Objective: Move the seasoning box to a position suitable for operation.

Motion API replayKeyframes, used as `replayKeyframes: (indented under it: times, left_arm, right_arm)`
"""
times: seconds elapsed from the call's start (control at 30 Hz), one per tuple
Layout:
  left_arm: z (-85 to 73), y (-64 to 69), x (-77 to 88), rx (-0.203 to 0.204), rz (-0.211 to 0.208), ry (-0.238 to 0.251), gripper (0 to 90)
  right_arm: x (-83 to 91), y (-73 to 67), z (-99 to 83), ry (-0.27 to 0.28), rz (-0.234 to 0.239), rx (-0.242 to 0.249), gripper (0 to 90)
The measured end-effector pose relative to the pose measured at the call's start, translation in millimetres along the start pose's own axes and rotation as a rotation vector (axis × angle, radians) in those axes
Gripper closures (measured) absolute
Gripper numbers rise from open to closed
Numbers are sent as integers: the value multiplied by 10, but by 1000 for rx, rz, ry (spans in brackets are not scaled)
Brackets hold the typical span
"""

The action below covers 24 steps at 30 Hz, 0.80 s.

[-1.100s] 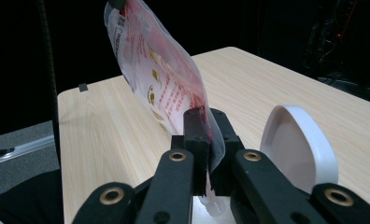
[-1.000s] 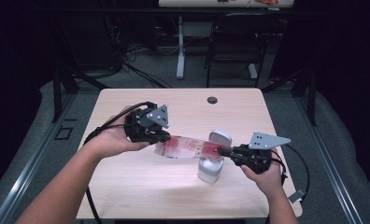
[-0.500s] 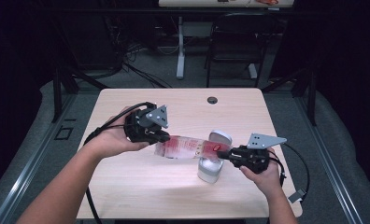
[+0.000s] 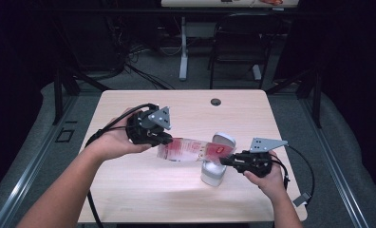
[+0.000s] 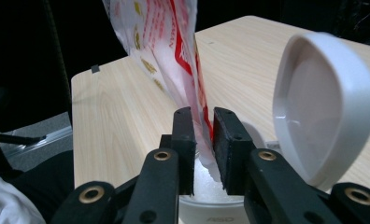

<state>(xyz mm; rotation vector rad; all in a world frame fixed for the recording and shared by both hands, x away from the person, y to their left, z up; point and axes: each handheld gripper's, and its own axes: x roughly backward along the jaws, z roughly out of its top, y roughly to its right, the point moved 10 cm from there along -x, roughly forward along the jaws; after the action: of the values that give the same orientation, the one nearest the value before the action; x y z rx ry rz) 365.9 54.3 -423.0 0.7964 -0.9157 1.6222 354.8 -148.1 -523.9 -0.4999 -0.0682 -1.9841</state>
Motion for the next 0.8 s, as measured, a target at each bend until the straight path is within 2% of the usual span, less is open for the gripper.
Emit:
replayKeyframes:
  times: [0.17, 0.4, 0.43, 0.63, 0.8]
  left_arm:
    - [11, 0, -4, 1, 1, 1, 857]
    - [10, 1, -20, 2, -2, 3, 857]
    - [7, -4, -17, 0, -1, 1, 857]
    - [-7, -9, -6, 2, 1, 5, 856]
    - [-25, -8, -5, 7, 1, 9, 857]
  right_arm:
    - [-23, 20, -51, 2, 15, -14, 779]
    - [-67, 53, -136, -19, 10, -33, 797]
    - [-66, 59, -145, -30, 8, -27, 801]
    - [-60, 60, -123, -17, 0, -29, 876]
    - [-51, 62, -97, -22, -32, -10, 896]
